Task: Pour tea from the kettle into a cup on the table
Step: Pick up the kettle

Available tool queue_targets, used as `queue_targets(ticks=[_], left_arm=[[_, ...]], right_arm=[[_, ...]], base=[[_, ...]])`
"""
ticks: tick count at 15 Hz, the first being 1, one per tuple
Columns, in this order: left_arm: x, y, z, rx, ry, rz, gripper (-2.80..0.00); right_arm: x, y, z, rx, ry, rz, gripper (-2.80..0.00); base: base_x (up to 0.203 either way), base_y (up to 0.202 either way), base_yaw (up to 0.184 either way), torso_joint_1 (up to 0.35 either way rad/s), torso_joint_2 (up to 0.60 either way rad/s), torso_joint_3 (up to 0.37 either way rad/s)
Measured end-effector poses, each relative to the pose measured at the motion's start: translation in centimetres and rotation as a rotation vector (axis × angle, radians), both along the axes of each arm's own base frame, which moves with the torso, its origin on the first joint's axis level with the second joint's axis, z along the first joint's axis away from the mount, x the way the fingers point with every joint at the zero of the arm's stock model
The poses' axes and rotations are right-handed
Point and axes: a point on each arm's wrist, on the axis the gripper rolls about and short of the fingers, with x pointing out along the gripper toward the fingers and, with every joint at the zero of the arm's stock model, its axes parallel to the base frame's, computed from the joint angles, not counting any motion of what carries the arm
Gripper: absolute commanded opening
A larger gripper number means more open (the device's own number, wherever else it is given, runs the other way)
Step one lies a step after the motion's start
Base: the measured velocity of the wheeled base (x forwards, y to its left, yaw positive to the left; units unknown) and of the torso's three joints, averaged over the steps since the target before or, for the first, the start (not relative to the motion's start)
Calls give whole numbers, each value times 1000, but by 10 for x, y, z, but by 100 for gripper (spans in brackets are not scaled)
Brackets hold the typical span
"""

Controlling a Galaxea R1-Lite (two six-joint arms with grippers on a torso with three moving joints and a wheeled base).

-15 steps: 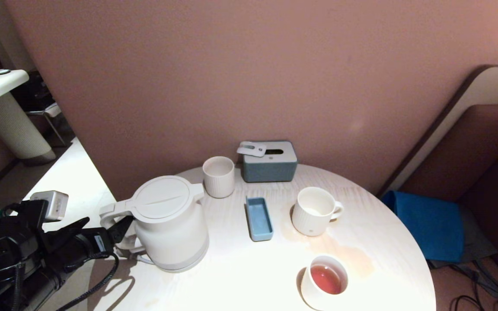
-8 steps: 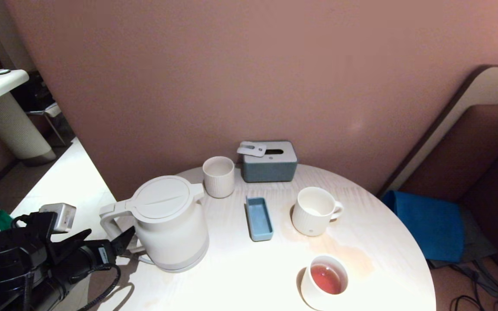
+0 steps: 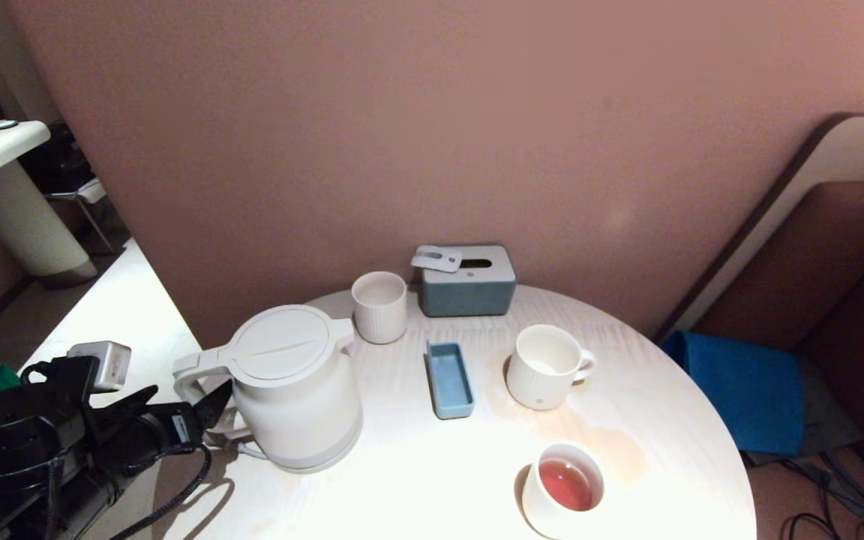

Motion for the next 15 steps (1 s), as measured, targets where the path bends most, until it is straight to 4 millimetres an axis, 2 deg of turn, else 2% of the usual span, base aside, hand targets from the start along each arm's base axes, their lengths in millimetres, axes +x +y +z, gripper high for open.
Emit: queue_targets(ticks=[15], left_arm=[[19,1,5,-11,-50,12,0]], right_arm=[[0,0,0,0,0,0,-280]], base=[[0,0,0,0,0,0]])
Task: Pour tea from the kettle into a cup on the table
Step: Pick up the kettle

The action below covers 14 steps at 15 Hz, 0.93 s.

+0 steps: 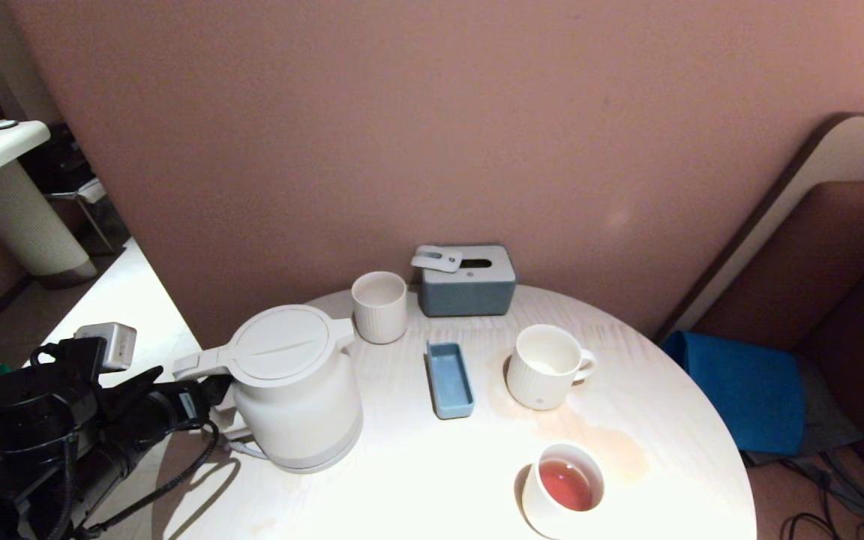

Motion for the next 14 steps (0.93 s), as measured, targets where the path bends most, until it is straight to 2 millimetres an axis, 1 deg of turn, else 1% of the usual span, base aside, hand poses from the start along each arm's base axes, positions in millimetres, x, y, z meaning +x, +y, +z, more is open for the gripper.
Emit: queue_targets(ticks=[7,8,14], left_arm=[[3,0,3,-2,-17,1,0],[3,0,3,-2,-18,1,-280],[3,0,4,-3,-20,1,-280]], right_arm=[[0,0,0,0,0,1,-280],[0,0,0,0,0,0,-280],[0,0,0,0,0,0,-280]], base=[[0,0,0,0,0,0],[0,0,0,0,0,0],[0,0,0,0,0,0]])
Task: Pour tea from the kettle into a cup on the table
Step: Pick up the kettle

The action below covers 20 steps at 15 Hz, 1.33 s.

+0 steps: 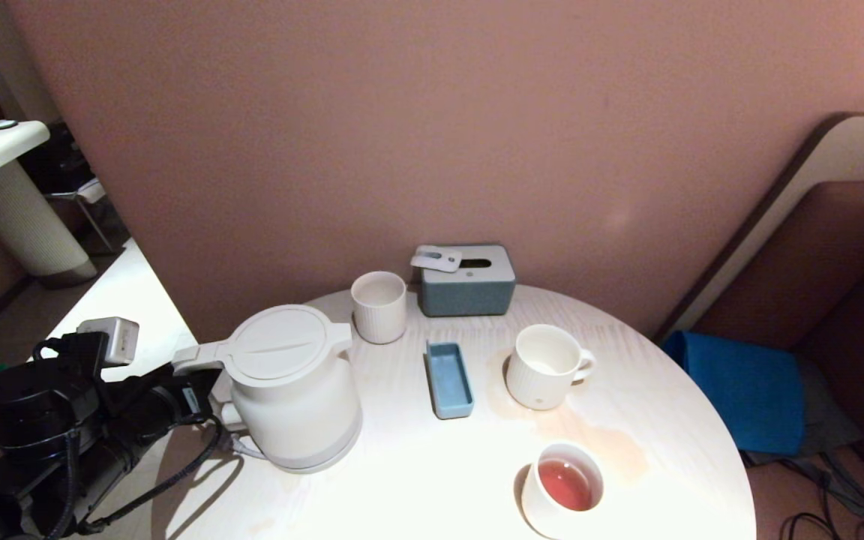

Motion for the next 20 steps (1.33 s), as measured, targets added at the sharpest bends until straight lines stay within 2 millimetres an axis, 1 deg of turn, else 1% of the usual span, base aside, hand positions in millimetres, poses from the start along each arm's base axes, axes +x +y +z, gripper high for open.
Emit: queue_targets(ticks=[6,11,15,20], left_arm=[[1,2,-1,2,3,10,-280],[7,1,0,4,-10,6,-280],[15,-3,8,3,-51,-7,-280],[14,-3,18,-4,-98,-9,-280]], right_arm=[[0,0,0,0,0,-1,-280],[0,0,0,0,0,0,-280],[0,0,0,1,0,0,-280],[0,0,0,0,0,0,-280]], base=[[0,0,0,0,0,0],[0,0,0,0,0,0],[0,0,0,0,0,0],[0,0,0,0,0,0]])
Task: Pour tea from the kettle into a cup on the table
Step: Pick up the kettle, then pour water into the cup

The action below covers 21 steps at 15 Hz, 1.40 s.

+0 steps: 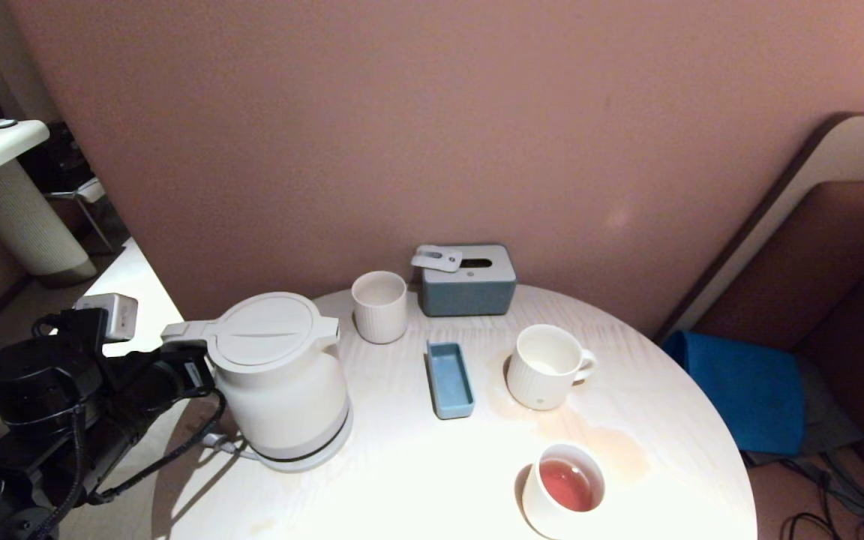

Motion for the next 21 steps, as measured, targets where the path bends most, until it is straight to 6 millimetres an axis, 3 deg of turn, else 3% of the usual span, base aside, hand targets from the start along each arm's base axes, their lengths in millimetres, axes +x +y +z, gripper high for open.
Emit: queue_targets(ticks=[6,10,17,21], left_arm=[[-2,-3,13,-2,-55,-12,-280],[8,-12,39,27,-116,7,-280],[43,-54,109,120,-90,-18,-280],[56,-85,129,137,-96,-58,-280]], right_arm=[[0,0,0,0,0,0,-280],[0,0,0,-1,0,0,-280],[0,0,0,0,0,0,-280],[0,0,0,0,0,0,-280]], base=[[0,0,0,0,0,0],[0,0,0,0,0,0],[0,0,0,0,0,0],[0,0,0,0,0,0]])
